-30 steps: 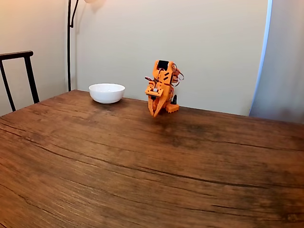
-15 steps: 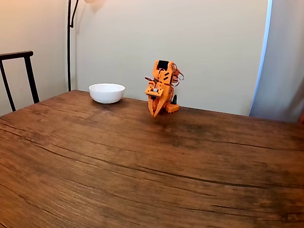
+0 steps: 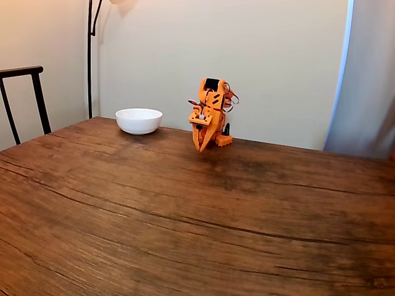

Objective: Grasp the cube and drop it in the bowl

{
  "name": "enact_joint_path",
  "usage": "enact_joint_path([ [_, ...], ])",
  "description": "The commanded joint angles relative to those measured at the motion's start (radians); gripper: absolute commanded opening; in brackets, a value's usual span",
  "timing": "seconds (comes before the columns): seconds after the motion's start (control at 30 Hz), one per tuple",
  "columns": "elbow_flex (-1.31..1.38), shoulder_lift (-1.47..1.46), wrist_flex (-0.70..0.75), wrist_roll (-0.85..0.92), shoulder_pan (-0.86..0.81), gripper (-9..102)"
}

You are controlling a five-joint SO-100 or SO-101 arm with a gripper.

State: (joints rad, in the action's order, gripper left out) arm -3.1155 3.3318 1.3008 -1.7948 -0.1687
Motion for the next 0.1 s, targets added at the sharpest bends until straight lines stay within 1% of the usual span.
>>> enact_joint_path([
  [0.0,0.005,-0.012,0.064,-0.005,-0.002,0],
  [0.07,0.005,-0.012,0.064,-0.005,-0.002,0],
])
